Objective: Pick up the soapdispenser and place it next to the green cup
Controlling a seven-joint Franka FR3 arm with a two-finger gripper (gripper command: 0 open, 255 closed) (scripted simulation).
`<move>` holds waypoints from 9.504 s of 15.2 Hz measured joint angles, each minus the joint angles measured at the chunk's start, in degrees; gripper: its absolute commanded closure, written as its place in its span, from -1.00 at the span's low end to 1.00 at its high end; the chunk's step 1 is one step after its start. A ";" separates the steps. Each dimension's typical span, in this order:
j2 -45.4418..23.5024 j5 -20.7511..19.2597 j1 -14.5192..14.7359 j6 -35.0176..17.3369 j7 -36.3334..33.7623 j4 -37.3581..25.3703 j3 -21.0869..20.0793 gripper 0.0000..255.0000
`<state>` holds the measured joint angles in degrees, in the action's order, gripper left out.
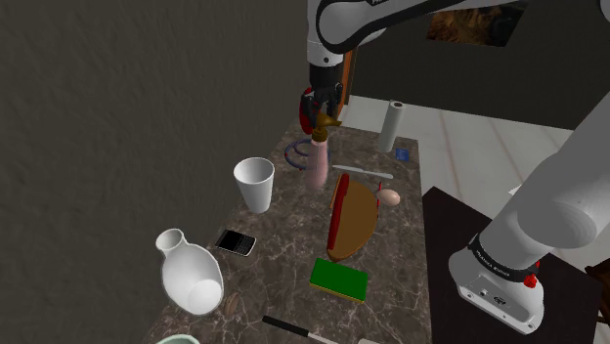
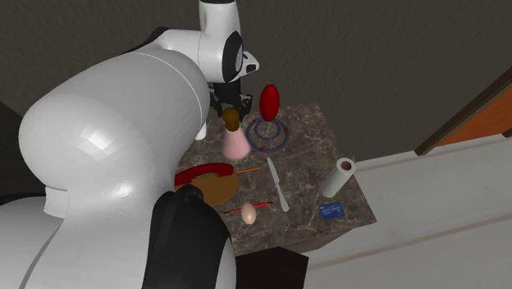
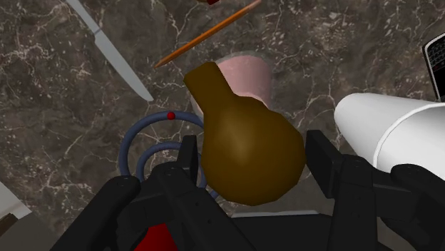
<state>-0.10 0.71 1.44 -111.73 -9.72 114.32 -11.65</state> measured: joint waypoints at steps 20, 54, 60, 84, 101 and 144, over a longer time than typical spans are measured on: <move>1.69 0.31 -0.08 9.83 0.14 -8.13 0.09 1.00; 2.55 0.97 3.47 30.56 -7.25 -28.14 -3.36 1.00; 5.15 2.35 7.18 30.67 -15.20 -26.02 -7.50 1.00; -10.95 -5.10 27.68 32.16 -53.88 -42.37 -27.33 1.00; -27.64 -15.90 45.30 32.85 -68.31 -57.26 -29.09 1.00; -22.32 -12.87 37.24 6.32 -67.97 -25.31 -29.25 -1.00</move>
<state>-22.42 -12.16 38.69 -105.41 -77.69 89.01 -40.90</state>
